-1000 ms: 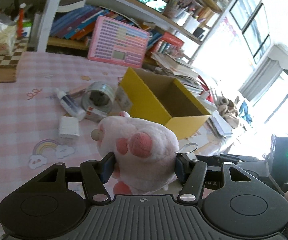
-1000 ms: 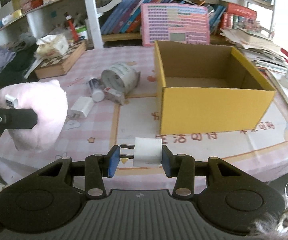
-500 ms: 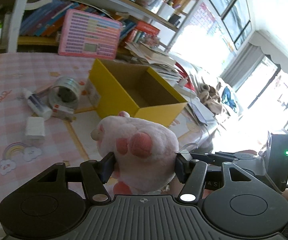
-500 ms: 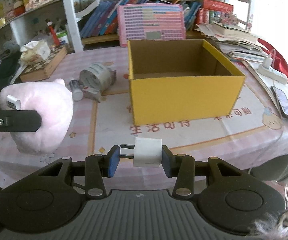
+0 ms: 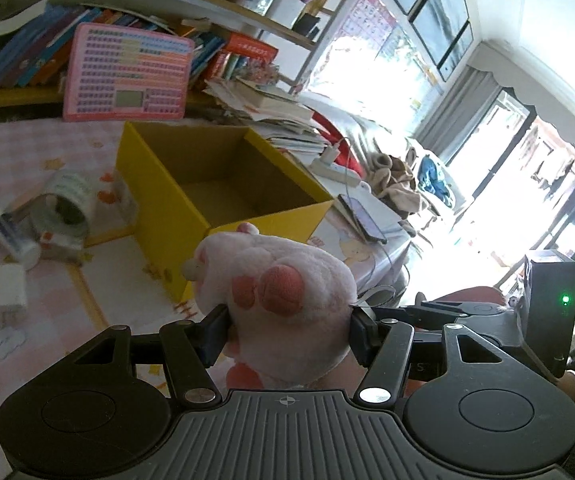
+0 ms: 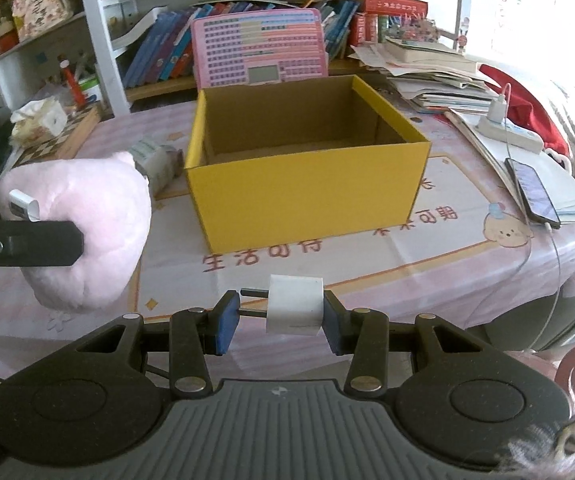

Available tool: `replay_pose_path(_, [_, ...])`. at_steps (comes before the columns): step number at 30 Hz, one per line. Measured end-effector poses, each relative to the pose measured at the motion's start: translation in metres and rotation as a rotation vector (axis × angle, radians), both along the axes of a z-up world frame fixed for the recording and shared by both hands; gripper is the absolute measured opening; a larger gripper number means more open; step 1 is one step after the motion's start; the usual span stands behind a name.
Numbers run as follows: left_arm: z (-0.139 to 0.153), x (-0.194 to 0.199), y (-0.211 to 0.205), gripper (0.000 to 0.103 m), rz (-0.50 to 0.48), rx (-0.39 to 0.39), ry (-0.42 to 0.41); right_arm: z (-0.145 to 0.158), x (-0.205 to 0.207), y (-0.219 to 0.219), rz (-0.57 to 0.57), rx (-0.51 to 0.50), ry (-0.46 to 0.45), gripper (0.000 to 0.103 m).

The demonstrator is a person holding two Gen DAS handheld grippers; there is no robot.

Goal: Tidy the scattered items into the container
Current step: 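Carry the pig into the yellow box with the left tool while the right tool carries the charger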

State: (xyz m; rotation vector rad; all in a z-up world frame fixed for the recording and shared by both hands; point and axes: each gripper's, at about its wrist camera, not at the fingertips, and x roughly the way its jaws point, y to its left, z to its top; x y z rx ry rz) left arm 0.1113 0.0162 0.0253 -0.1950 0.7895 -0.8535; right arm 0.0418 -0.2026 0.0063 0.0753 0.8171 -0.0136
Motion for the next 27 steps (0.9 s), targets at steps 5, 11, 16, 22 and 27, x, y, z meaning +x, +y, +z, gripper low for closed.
replay_pose_path(5, [0.003, 0.010, -0.024, 0.059, -0.019, 0.004, -0.005, 0.000, 0.009, -0.021, -0.004, 0.002, 0.002, 0.041])
replay_pose_path(11, [0.010, 0.023, -0.049, 0.059, -0.021, 0.007, -0.039, 0.001, 0.026, -0.047, 0.003, 0.007, -0.030, 0.041])
replay_pose_path(16, [0.020, 0.038, -0.065, 0.060, 0.014, 0.016, -0.099, 0.009, 0.049, -0.065, 0.052, 0.005, -0.090, 0.041])
replay_pose_path(22, [0.030, 0.065, -0.082, 0.060, 0.091, 0.026, -0.171, 0.025, 0.092, -0.081, 0.152, 0.001, -0.162, 0.041])
replay_pose_path(27, [0.027, 0.095, -0.099, 0.060, 0.163, 0.062, -0.196, 0.029, 0.140, -0.087, 0.267, -0.034, -0.196, 0.041])
